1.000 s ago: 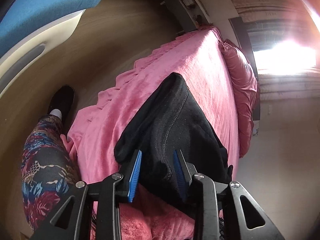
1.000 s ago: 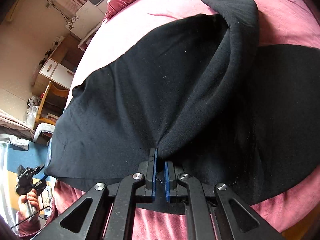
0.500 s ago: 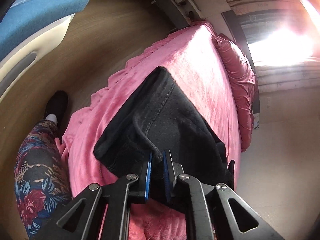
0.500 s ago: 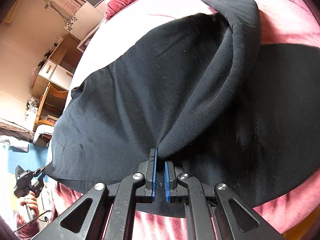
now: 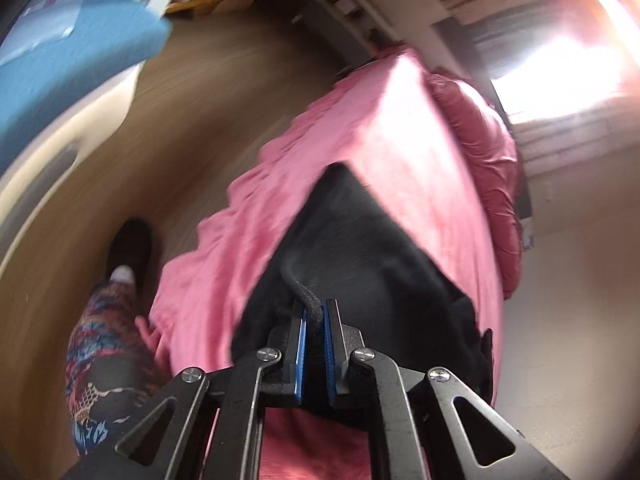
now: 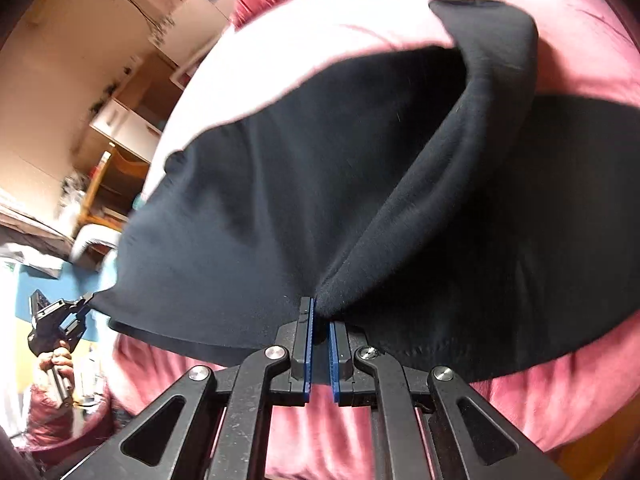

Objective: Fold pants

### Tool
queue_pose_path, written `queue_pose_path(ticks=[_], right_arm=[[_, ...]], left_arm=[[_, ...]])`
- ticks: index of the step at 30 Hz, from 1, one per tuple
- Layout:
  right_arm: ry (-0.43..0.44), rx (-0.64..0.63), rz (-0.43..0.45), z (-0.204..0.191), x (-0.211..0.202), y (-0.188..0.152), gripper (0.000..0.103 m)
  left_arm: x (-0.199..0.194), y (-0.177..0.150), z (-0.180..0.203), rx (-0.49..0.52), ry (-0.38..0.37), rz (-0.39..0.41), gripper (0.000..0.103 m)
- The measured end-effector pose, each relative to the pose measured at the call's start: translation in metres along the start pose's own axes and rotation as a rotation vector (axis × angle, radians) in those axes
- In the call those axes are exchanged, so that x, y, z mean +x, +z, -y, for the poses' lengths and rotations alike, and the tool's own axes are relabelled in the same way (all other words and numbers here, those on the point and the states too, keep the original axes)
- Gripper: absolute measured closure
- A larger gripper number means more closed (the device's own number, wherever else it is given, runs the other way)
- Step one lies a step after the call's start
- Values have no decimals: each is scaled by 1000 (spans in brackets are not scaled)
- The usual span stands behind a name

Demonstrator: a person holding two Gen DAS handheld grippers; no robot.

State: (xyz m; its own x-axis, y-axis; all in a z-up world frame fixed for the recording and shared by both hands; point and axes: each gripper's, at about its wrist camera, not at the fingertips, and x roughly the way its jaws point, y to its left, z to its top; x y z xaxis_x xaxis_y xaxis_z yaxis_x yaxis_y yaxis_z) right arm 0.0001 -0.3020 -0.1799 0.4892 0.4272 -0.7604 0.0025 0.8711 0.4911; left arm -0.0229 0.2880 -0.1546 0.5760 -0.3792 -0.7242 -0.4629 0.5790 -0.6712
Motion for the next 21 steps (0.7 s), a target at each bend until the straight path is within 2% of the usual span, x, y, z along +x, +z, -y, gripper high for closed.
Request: queue_pose_path(ticks=[2,6,13,15,16,17,19,20,21], right_arm=[[-12,3,-8,6,7,-2,96],[-21,-14,-5,6,6,-3,96],[-12,-69,15,4,-13,-10,96],[-37,-83,-17,3,-5,-10,96],[-56,-88,-38,5,2,-12,96],[-56,-81,-40,6,4,-11,96],[-32,-82,-42,7,-1,-9,92],[-22,-80,-46,10,-4,-8,92],[-16,-79,-54,13,-8,-5,84]], left_arm=[[5,-5,-11,-29,8,-25,96],[-6,-10,-6,17,15,-19,96],[-5,-14,0,78,133,-41,94],[2,-13,-1,76,195,-66,88],[3,-12,-2,65,233,-66,74],[1,-11,-3,48,259,-55,68],[-9,-9,-2,41,287,-14,68],[-18,-7,2,51,332,26,68],[-25,-5,7,65,364,64,68]])
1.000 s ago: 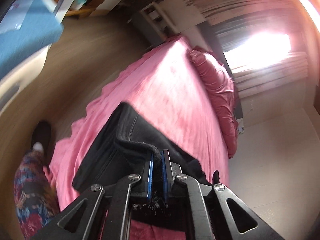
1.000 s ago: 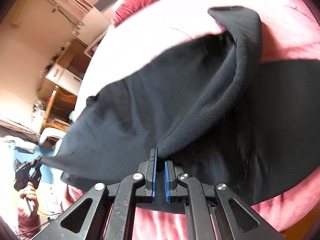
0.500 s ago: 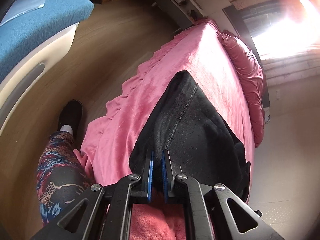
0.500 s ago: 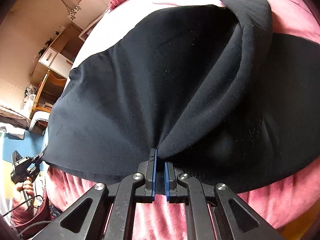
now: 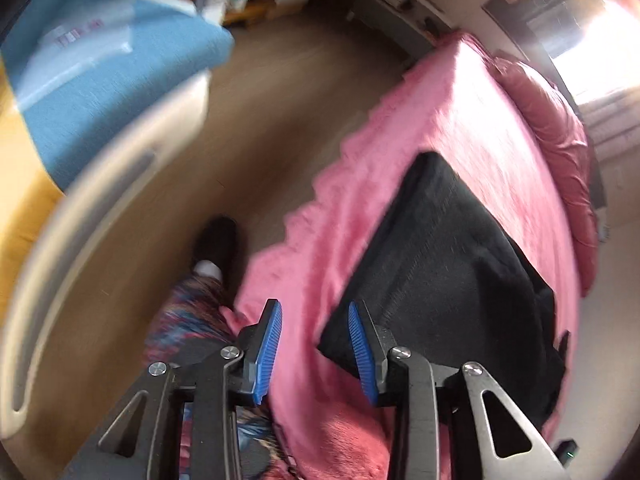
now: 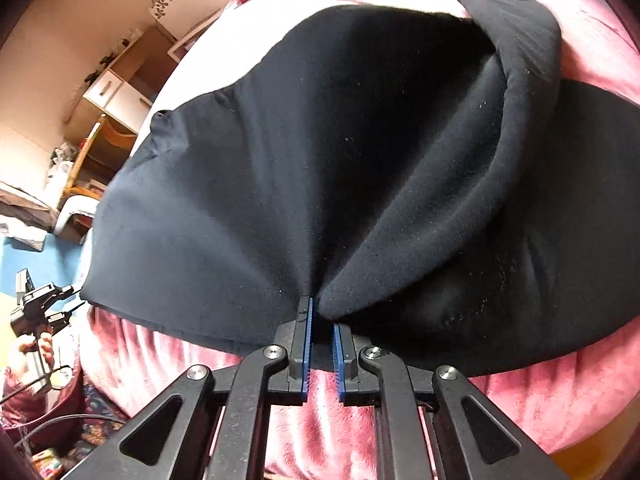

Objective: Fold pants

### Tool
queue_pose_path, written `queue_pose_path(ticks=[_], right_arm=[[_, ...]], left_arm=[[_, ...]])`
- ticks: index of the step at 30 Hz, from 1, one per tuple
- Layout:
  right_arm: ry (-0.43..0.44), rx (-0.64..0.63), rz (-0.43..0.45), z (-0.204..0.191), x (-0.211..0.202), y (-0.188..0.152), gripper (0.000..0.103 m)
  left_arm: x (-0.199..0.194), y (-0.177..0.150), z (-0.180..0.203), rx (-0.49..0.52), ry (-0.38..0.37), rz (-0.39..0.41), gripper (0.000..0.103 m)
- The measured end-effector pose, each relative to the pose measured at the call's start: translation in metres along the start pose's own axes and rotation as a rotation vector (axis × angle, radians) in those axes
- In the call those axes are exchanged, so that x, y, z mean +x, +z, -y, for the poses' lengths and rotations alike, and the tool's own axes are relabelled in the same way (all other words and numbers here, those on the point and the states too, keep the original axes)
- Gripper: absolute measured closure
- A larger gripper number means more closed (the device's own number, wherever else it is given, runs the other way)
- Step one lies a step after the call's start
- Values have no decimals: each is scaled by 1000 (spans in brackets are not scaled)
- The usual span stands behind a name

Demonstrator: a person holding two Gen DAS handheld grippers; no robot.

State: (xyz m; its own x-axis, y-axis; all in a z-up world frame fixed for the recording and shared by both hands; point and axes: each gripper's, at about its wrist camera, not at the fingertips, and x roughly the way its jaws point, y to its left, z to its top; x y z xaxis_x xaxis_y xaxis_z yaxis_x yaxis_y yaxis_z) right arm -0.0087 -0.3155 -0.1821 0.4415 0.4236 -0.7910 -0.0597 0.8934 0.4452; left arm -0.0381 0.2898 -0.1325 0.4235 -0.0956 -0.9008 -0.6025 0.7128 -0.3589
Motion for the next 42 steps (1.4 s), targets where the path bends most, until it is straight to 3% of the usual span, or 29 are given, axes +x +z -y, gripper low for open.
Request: queue_pose_path(ticks=[1,4,6,8,12,17,19,24,26,27,28,29,34,42], right_arm=[[-8,-2,7,4,-9,1,75],[-31,19,72,17,-43,8,72],[-81,39,143,30,-69,21,70],[-140,60,228,40,-92,42,69],[-250,51,317,47,-108,97,59],[-334,36,284,43,-68,177,48],[-402,37,252,47,-51,201,40],[-558,29,98,54,13,247,40],[-620,23,28,64,28,247,48],[-625,20,33,66,28,247,70],[-614,25,45,68,24,246,93],[-593,33,65,69,16,244,96],[-458,109,231,77,-52,219,97],[-224,403,519,126,-178,142,97]], left_arm=[[-10,2,2,9,12,41,68],[-37,5,22,63,-52,141,68],[-44,2,45,142,-107,163,68],[-42,-7,78,260,-166,147,68],[-25,-40,141,512,-270,48,68],[4,-89,199,710,-368,-122,67],[10,-101,213,750,-374,-161,67],[26,-130,234,846,-367,-240,65],[29,-139,241,892,-362,-259,65],[31,-142,243,906,-358,-271,64],[34,-144,245,913,-355,-280,64],[34,-144,246,918,-354,-286,64],[34,-152,256,971,-385,-302,64],[30,-180,280,1150,-420,-322,61]])
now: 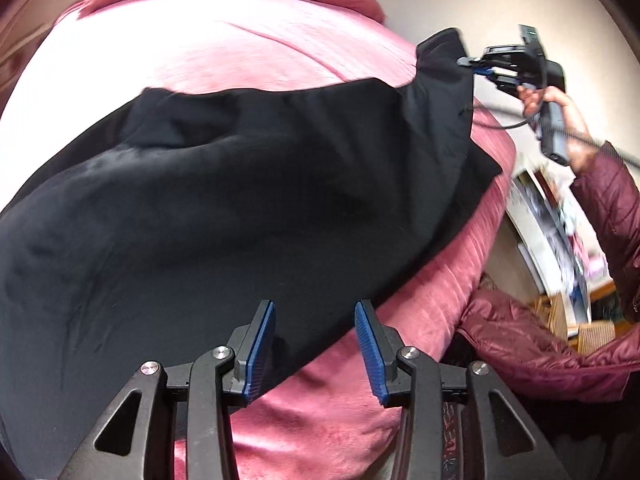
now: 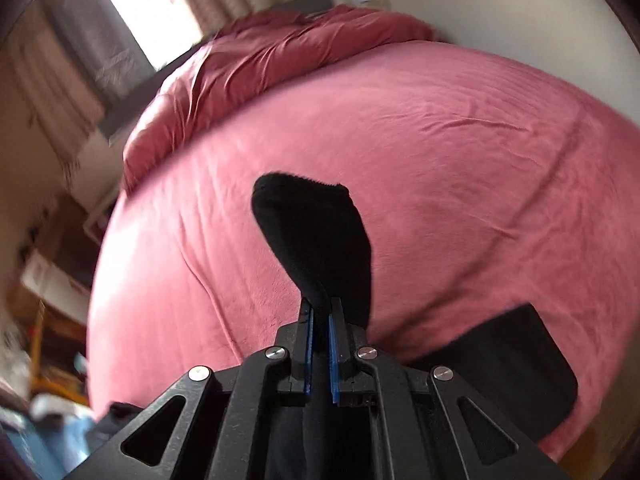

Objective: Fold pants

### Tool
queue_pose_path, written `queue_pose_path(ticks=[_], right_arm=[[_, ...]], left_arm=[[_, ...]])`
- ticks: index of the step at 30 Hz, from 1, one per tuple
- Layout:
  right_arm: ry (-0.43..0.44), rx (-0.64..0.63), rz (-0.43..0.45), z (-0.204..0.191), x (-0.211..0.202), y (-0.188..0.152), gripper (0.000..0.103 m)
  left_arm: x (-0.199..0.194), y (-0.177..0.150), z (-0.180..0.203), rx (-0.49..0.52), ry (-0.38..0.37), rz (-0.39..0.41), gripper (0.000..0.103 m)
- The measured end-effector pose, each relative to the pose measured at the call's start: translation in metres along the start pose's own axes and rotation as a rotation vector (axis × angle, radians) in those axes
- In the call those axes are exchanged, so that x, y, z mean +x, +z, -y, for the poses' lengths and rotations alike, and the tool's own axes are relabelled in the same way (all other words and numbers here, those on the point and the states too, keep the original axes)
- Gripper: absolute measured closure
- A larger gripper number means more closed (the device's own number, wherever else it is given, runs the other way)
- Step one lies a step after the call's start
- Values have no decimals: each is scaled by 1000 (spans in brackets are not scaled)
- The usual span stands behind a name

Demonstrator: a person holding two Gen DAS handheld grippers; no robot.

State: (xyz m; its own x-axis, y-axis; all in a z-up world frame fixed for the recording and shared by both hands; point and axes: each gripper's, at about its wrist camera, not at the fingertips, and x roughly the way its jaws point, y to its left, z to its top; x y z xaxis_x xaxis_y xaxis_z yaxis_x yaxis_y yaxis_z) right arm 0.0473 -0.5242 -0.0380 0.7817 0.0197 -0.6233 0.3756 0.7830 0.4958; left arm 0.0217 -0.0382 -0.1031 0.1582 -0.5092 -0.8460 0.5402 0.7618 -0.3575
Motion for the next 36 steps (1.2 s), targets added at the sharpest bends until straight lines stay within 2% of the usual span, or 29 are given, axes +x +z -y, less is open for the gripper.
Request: queue_pose_path(ticks=[2,5,8,11,14,18,21,23,24,26,28,30,33,36], right_arm=[[16,66,29,27,-21,-8,97],[-5,171,40,75,-39,-25,97],[-36,267,6,125,-27,-48,97],[-69,359,-68,169,-1,-75,97],[-56,424,-102,198,16,-98,96],[4,457,-73,208,10,-104,93],[-2,442,-58,209,10,-94,92],[-15,440,-56,207,4,-89,92],[-24,438,-53,206,2,-86,92],[-49,414,-48,201,-4,-79,92],[-53,383,-31,194,-12,-73,96],[-49,364,-9,188,-22,-68,96],[-50,362,22,188,-39,-74,96],[-108,386,-25,198,-33,-84,96]], left_arm=[[3,1,8,34,-5,-11,61],[8,4,14,75,-9,-32,59],[19,7,22,123,-4,-63,54],[31,8,25,154,39,-89,53],[42,11,25,159,53,-109,53],[49,14,24,163,55,-124,54],[54,18,22,151,40,-116,57],[54,19,18,145,37,-102,73],[54,19,17,142,36,-97,76],[53,18,16,145,47,-87,97],[52,17,15,140,44,-85,102],[47,17,15,151,35,-77,102],[30,16,12,138,-23,-50,103],[19,12,5,123,-62,-45,103]])
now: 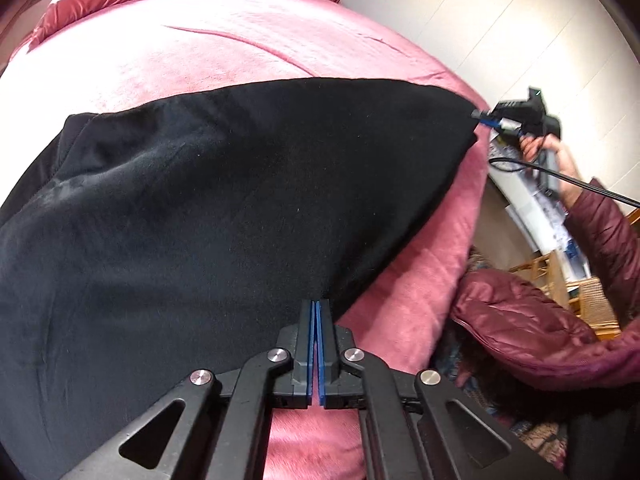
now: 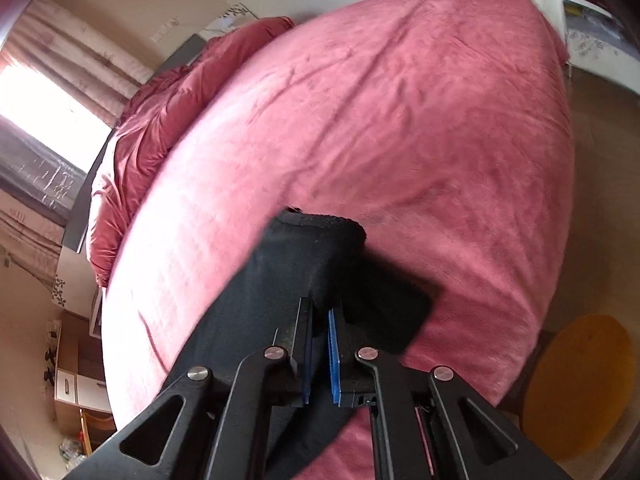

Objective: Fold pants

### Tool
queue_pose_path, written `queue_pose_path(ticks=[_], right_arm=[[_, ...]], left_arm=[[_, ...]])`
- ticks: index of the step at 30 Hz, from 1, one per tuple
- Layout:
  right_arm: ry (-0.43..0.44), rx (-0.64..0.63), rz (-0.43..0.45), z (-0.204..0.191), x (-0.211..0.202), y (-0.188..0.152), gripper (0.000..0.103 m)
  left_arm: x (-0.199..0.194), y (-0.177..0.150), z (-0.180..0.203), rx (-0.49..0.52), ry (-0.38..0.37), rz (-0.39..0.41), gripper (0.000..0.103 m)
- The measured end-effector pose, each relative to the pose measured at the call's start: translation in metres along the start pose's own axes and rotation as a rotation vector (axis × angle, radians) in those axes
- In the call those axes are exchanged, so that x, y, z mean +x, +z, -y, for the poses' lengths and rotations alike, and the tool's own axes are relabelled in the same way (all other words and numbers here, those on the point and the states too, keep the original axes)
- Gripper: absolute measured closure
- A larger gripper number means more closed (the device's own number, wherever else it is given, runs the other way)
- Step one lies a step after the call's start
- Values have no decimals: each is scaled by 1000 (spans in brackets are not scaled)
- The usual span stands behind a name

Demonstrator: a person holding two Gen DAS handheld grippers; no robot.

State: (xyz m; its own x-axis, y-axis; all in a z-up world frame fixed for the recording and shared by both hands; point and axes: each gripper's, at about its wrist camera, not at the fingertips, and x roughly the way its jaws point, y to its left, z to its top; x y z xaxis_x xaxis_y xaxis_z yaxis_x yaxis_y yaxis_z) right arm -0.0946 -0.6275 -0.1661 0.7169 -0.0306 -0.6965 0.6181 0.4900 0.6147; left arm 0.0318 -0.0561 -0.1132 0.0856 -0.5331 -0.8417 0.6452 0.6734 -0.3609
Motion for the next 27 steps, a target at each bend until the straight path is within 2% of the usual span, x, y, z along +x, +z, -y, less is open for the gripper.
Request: queue_pose_path(ticks=[3,6,8,9,10,12,16,19,22,23,24,25,27], right_arm=[[-36,38,-38,17,13,-7,96],[-16,91,-35,25,13,-10,95],[-10,93,-23,25,6,-11,89],[-8,99,-19,29,0,-17,82],[-5,105,-19,31,-5,-20,68],[7,95,-23,33,-11,-29,59],[21,114,-35,38,-9,-39,59],[78,154,-56,35,0,-39,59],[70,152,-71,26,12,-34,56],[62,149,-78,21,16,-32,56],[49,132,-78,17,18,-31,67],[32,96,-67,9,16,-29,87],[29,35,-22,-4,5,-27,89]], left_arm=[[2,-1,-2,-6,-10,-16,103],[11,-1,-2,-15,-10,-35,103],[11,1,-6,-30,3,-28,103],[12,-1,-7,-44,-15,-27,103],[11,-2,-8,-56,-16,-19,102],[8,-3,-12,-80,-17,3,102],[2,-8,-22,-138,-26,32,100],[-4,-10,-25,-152,-21,45,100],[-7,-12,-22,-155,-10,66,96],[-9,-12,-23,-158,-6,72,96],[-11,-13,-24,-163,-2,79,95],[-13,-13,-25,-169,0,87,95],[-18,-15,-28,-187,5,101,95]])
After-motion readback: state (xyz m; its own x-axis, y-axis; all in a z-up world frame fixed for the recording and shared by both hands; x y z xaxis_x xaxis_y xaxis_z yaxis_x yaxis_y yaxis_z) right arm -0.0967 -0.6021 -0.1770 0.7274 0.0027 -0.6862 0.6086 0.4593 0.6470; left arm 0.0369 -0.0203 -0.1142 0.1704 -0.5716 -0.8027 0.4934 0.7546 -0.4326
